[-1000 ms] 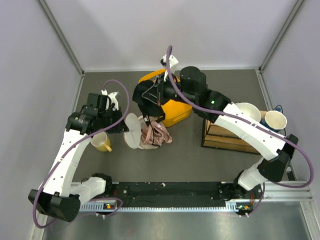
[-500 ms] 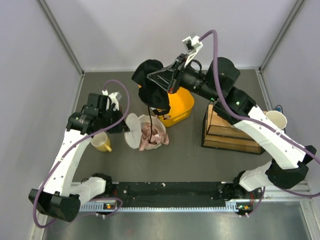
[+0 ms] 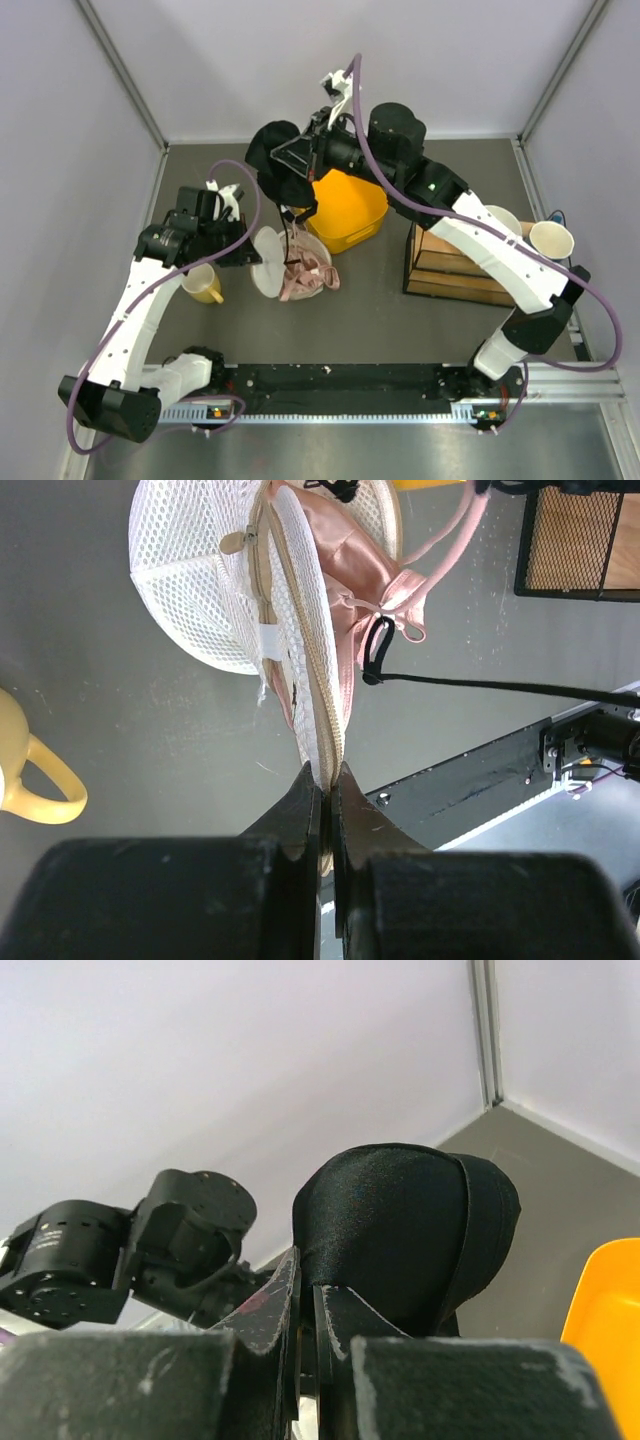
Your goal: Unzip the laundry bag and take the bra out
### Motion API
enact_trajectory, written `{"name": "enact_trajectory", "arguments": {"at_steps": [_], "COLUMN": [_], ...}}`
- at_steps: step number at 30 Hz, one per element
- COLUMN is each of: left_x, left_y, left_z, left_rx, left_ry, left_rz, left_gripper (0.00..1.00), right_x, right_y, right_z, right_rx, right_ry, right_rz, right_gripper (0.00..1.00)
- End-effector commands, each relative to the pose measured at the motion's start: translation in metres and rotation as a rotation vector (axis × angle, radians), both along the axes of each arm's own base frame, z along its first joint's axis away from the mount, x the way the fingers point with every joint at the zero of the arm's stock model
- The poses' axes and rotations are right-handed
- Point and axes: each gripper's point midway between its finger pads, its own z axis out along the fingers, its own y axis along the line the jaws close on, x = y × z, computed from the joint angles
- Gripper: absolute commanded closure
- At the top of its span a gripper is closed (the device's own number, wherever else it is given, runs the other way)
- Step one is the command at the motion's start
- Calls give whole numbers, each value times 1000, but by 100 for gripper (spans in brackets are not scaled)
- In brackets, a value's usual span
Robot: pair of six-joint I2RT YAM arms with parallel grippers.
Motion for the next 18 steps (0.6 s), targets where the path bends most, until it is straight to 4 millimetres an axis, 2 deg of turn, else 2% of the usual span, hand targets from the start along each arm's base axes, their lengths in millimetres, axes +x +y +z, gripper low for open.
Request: {"name": "enact_trajectory", "arguments": {"at_steps": [1,4,6,7,8,10,11,14,16,17,18], "left_x": [7,7,8,8,8,8,8,7,8,8,8], "left_y": [-5,-4,-6,-6,-6,-5,-5,-5,-6,-7,-7], "left_z": [7,5,6,5,5,3,2,0,-1,0,0], "left_rx": [-36,-34,-38,-41,-38,-34,-33,-32,-35,-39,-43], "left_ry": [-34,-32,-33,-27,-29,-24,-23,-18,-17,-19,-17], "left_rz": [7,8,3,0,-1,-1,-1,0,1,-2,-2], "left_gripper": [100,100,100,100,100,100,100,100,100,100,100], "right_x": [-4,9,15,16,14,9,1,-18,-25,-21,-18], "right_y": [9,17,15,14,9,0,-10,-28,-33,-28,-30], "right_z": [21,-7,-8,-5,13,35,58,92,98,78,69], "right_rx": [56,3,-8,-9,17,42,80,144,167,136,125], "right_ry": [-42,-19,-20,-28,-56,-103,-140,-199,-213,-186,-176], "right_rz": [31,-1,-21,-21,-24,-29,-33,-12,-3,-4,-21], "right_gripper": [100,100,100,100,100,100,100,100,100,100,100]}}
